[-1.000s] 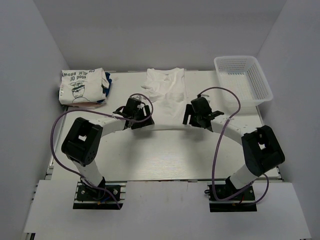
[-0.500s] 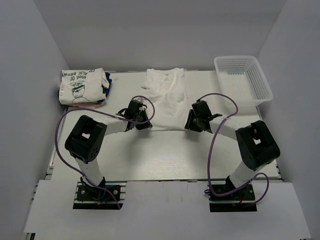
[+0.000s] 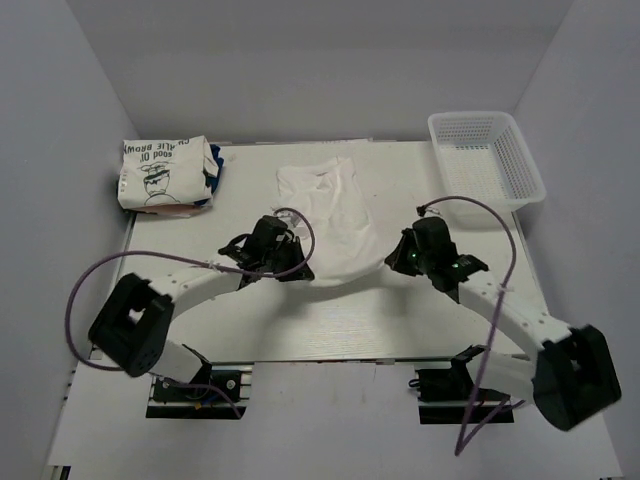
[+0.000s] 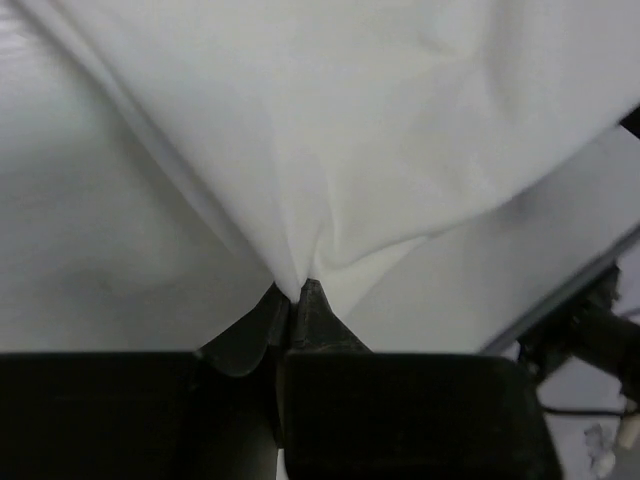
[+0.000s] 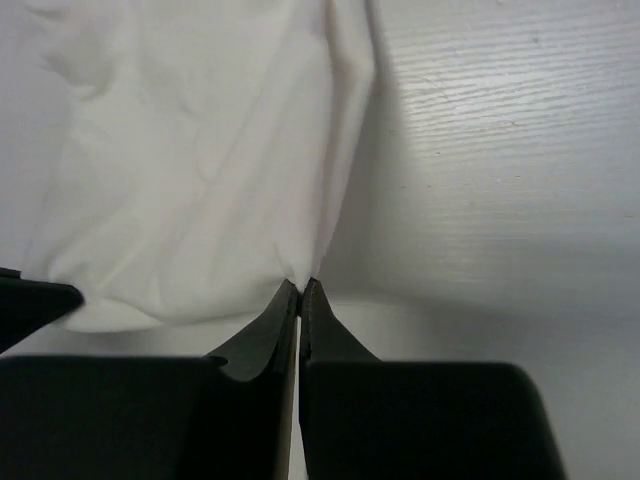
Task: Fold and stack the t-shirts
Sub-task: Grab one side of the 2/3 rectangular tshirt with both arms, then fold the long partially folded tshirt into a neat square
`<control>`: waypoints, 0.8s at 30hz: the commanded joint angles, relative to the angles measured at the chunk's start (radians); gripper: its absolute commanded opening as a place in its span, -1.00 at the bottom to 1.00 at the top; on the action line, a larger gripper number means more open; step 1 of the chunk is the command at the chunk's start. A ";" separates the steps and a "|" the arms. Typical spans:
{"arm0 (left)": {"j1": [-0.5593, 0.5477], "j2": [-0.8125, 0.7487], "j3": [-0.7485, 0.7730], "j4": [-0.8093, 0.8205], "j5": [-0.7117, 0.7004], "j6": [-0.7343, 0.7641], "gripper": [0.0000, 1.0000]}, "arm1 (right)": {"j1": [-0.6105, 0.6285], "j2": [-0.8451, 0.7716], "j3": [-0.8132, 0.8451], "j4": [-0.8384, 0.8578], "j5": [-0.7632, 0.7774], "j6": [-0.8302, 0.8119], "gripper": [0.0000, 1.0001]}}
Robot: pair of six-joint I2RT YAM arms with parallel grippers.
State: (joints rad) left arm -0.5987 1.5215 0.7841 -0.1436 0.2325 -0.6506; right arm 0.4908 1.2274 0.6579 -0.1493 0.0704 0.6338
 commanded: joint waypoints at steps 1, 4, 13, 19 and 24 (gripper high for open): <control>-0.041 -0.216 -0.019 -0.047 0.077 -0.007 -1.00 | 0.017 -0.169 -0.012 -0.146 -0.017 0.018 -1.00; -0.062 -0.354 -0.031 -0.056 0.088 -0.034 -1.00 | 0.031 -0.325 0.029 -0.228 -0.018 0.017 -1.00; -0.072 -0.452 0.066 -0.103 -0.047 -0.055 -1.00 | 0.028 -0.312 0.282 -0.243 0.000 -0.031 -1.00; -0.050 -0.397 0.159 -0.169 -0.241 -0.078 -1.00 | 0.026 -0.113 0.431 -0.196 0.011 -0.052 -1.00; -0.041 -0.305 0.254 -0.225 -0.413 -0.089 -1.00 | 0.020 0.059 0.602 -0.176 0.034 -0.075 -1.00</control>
State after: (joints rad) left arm -0.6495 1.1866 0.9699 -0.3393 -0.0345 -0.7292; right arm 0.5167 1.2385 1.1366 -0.3923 0.0841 0.5907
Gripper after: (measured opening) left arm 0.123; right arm 0.015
